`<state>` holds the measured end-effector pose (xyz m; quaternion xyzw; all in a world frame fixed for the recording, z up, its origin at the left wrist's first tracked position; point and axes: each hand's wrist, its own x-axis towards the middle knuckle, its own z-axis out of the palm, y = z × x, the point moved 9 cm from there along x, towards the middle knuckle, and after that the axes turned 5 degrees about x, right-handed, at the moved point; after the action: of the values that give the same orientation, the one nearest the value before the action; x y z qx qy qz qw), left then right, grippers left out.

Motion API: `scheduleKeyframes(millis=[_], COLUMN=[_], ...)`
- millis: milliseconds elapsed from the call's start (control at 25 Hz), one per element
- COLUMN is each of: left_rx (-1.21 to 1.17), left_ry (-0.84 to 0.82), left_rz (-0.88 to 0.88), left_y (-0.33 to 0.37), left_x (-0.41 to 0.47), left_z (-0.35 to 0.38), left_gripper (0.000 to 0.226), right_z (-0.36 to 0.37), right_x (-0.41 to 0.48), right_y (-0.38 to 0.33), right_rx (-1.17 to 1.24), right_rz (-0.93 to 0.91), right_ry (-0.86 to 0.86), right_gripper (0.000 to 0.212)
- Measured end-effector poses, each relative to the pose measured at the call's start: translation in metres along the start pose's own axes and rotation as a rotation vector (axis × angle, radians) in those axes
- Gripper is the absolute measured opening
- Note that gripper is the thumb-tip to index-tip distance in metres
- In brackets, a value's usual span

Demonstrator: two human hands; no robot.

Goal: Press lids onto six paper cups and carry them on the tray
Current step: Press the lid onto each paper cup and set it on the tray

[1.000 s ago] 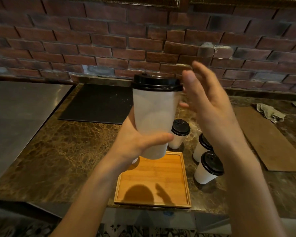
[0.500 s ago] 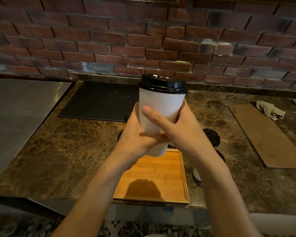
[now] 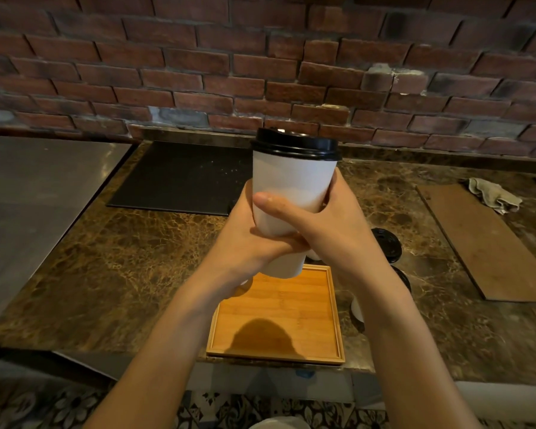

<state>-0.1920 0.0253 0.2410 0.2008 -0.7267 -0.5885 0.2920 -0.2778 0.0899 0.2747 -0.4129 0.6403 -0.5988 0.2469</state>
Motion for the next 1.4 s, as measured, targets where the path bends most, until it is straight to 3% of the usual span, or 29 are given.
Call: scheduleKeyframes(millis=[240,560,680,960,1240,1400], left_rx=[-0.04,-0.101,-0.098,-0.109,-0.06,-0.042], left_ry=[-0.057,-0.281,-0.309,-0.227,-0.039,0.037], left_rz=[0.004,-0.148,-0.145,-0.115,-0.076,-0.043], left_y=[0.008,-0.003,-0.002,-0.005,0.002,0.009], left_x=[0.001,-0.004,-0.003,-0.001,0.004,0.003], left_z=[-0.001,0.011,0.013,0.009,0.002,0.0], left_gripper=[0.074,0.103,0.098,0.068,0.075,0.08], right_z=[-0.003,0.001,0.002,-0.002,-0.009,-0.011], right_x=[0.003,0.004,0.003,0.005,0.004,0.003], right_y=[-0.013,-0.016,-0.014,-0.015,-0.023,-0.022], right_rx=[0.065,0.248,0.251,0.167,-0.012,-0.105], right_rz=[-0.009,0.03,0.045,0.05,0.002,-0.017], right_ry=[-0.094,-0.304,-0.335,-0.295,-0.111,-0.008], right_gripper=[0.076,0.058,0.057,0.062,0.08,0.076])
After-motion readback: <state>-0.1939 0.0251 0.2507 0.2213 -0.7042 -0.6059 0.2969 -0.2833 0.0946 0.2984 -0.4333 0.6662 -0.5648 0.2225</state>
